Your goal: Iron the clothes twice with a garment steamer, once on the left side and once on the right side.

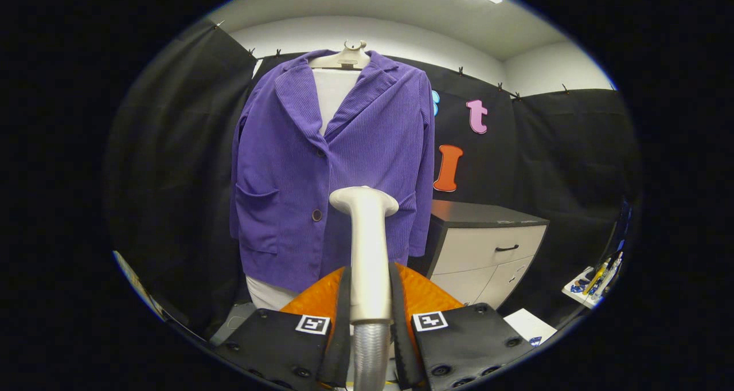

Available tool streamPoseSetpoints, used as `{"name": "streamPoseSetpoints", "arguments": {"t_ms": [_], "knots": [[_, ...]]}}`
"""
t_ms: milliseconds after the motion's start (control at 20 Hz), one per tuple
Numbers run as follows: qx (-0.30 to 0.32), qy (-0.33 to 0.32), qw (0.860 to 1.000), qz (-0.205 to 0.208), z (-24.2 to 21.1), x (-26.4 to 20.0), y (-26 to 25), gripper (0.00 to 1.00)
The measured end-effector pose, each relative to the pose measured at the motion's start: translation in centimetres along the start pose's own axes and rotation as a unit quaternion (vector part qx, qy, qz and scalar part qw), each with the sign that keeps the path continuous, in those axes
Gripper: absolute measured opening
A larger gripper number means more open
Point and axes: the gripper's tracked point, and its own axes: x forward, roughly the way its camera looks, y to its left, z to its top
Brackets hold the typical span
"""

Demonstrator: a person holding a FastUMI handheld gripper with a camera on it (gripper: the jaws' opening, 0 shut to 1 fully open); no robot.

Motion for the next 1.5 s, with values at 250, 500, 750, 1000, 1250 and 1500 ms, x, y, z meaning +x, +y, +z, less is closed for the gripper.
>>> {"name": "streamPoseSetpoints", "arguments": {"t_ms": [250,500,750,1000,1250,1500], "knots": [[0.008,0.024,1.000,-0.001,-1.8,0.4,0.0,0.39],[0.010,0.016,1.000,-0.003,-1.0,0.3,-0.1,0.39],[0.015,-0.026,1.000,-0.006,2.6,-1.3,-1.0,0.39],[0.013,-0.082,0.997,-0.004,8.2,-2.6,-1.1,0.39],[0.010,-0.141,0.990,0.018,14.6,-3.6,1.0,0.39],[0.027,-0.164,0.984,0.059,19.0,-3.9,4.8,0.39]]}}
